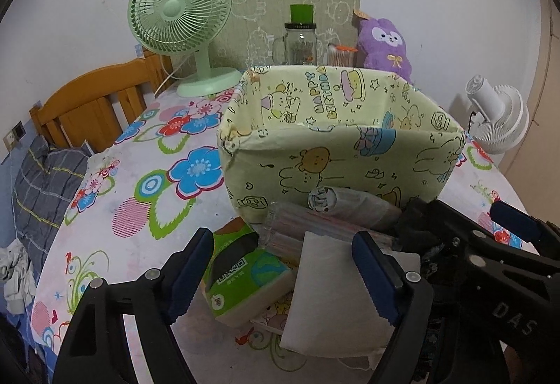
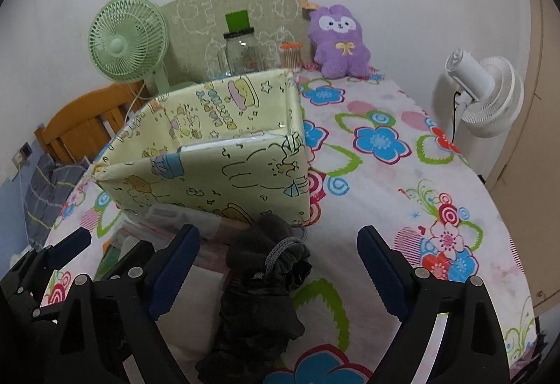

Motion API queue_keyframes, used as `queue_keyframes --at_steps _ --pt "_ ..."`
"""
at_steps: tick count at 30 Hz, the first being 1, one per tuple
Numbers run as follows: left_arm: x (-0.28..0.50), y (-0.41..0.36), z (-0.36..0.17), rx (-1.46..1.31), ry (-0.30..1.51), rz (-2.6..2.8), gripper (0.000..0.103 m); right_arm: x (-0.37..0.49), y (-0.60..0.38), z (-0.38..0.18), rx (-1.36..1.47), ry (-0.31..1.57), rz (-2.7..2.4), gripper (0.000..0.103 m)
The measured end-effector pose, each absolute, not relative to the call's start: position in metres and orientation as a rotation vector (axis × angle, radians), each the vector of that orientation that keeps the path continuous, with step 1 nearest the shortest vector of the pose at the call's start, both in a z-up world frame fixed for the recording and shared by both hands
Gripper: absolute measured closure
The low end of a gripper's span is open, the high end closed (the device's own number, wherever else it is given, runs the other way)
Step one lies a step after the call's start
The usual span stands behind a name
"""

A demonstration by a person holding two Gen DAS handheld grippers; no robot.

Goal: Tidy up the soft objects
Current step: 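Grasp the black sock with the right tool while the left tool approaches the white cloth, then grasp the folded white cloth with the left tool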

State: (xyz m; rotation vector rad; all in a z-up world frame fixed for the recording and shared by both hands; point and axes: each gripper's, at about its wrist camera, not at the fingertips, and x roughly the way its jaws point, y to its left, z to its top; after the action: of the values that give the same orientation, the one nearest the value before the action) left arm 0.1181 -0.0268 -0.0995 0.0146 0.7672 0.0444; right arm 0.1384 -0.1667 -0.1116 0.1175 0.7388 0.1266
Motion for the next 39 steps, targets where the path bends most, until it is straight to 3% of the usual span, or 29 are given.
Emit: queue_keyframes --at_steps 9,14,18,20,36,39 --pt "0.122 -0.034 -0.111 0.040 0.797 0.039 0.021 0.156 -0.162 -0.132 0.155 0.833 0.166 0.024" --pt "0.123 -0.040 -0.116 0.043 0.809 0.022 0.022 0.160 -0.162 -0.140 0.182 0.868 0.176 0.041" --pt "0.123 -0.043 -0.116 0.045 0.812 0.010 0.021 0.159 -0.163 -0.140 0.172 0.863 0.167 0.049" --pt "0.123 -0.044 -0.115 0.048 0.807 0.008 0.021 0.157 -0.164 -0.139 0.161 0.852 0.149 0.061" --pt "0.105 -0.047 -0.096 0.024 0.753 -0.011 0.020 0.133 -0.176 -0.108 0.169 0.738 0.131 0.066" --pt "0.101 -0.050 -0.094 0.025 0.748 -0.021 0.015 0.127 -0.176 -0.103 0.166 0.723 0.134 0.066"
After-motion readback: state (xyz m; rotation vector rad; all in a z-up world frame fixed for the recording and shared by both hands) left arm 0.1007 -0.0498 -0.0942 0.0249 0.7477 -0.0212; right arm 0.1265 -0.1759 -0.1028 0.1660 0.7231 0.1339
